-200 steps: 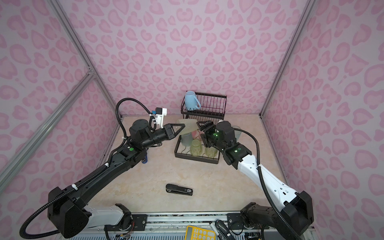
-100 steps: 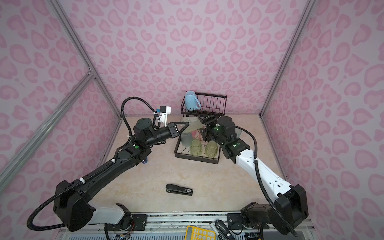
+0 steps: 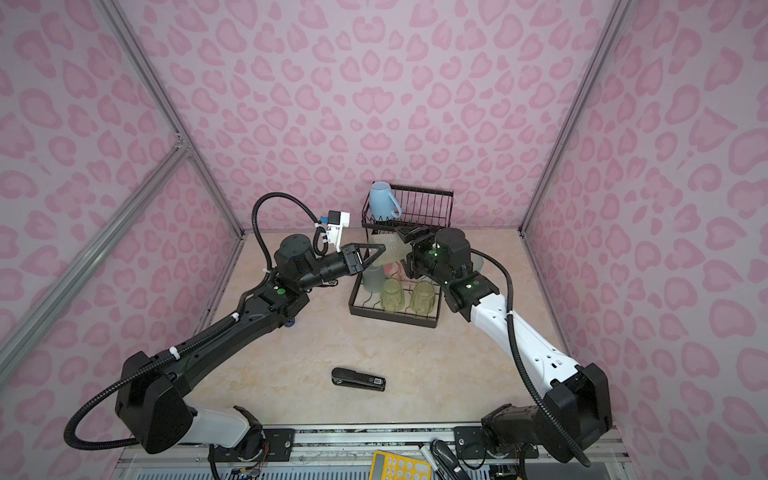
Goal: Load the cups into the dish rack
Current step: 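Grasp the pale green cup with the right gripper and open the left gripper, then raise the green cup over the upper tier with the right while the left withdraws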
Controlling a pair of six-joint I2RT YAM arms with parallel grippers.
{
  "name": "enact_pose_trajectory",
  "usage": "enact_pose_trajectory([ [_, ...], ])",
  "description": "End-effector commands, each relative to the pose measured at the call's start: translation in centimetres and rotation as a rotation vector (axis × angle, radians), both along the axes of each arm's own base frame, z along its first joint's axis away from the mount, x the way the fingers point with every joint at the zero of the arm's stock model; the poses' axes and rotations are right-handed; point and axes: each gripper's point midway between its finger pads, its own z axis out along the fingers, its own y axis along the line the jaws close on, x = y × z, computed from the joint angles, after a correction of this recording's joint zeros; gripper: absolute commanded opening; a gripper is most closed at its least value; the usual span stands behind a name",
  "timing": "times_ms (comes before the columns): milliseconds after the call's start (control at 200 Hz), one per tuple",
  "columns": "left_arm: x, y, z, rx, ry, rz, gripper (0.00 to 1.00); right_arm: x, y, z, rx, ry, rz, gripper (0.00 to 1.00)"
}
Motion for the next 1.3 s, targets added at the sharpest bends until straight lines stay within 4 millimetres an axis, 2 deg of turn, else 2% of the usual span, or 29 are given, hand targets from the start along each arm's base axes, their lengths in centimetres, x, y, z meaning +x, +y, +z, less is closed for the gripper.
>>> enact_pose_trajectory([
  [0, -0.1, -0.4, 1.6, -0.033, -0.058, -0.016, 0.08, 0.1, 0.0, 0.1, -0.005, -0.015, 0.0, 0.77],
  [80, -0.1, -0.7, 1.5, -0.031, -0.055, -0.022, 0.08, 0.1, -0.3, 0.0, -0.006, -0.016, -0.008, 0.75],
  [195, -0.1, -1.0, 1.3, -0.03, -0.05, -0.028, 0.09, 0.2, -0.4, 0.3, 0.006, -0.031, -0.013, 0.61],
  [305, 0.0, -1.0, 1.1, -0.026, -0.045, -0.024, 0.1, 0.3, -0.6, 0.8, 0.0, -0.05, -0.024, 0.53],
  [425, 0.1, -1.1, 0.8, -0.02, -0.039, -0.023, 0.14, 0.1, -1.1, 1.2, -0.016, -0.068, -0.041, 0.49],
  [500, 0.3, -1.1, 0.6, -0.009, -0.031, -0.019, 0.2, 0.0, -1.5, 1.3, -0.032, -0.078, -0.054, 0.48],
  [575, 0.3, -1.1, 0.5, -0.001, -0.027, -0.016, 0.33, 0.0, -2.0, 1.7, -0.05, -0.098, -0.067, 0.48],
  [615, 0.3, -1.0, 0.5, 0.004, -0.029, -0.01, 0.35, -0.1, -2.2, 1.8, -0.063, -0.106, -0.073, 0.47],
  [630, 0.4, -0.9, 0.4, 0.006, -0.029, -0.007, 0.4, -0.1, -2.2, 1.7, -0.071, -0.108, -0.074, 0.47],
  [905, 0.3, -0.2, -0.5, 0.057, -0.021, 0.031, 0.65, 0.4, -4.6, 2.9, -0.195, -0.182, -0.143, 0.47],
  [1070, 0.3, 0.9, -0.9, 0.115, -0.019, 0.081, 0.82, 0.9, -6.5, 4.8, -0.329, -0.266, -0.208, 0.47],
  [1135, 0.4, 1.6, -2.0, 0.176, 0.016, 0.116, 0.88, 1.0, -7.2, 5.9, -0.398, -0.313, -0.237, 0.47],
  [1295, 1.0, 3.5, -3.9, 0.32, 0.075, 0.215, 0.93, 1.8, -9.2, 9.0, -0.663, -0.441, -0.305, 0.48],
])
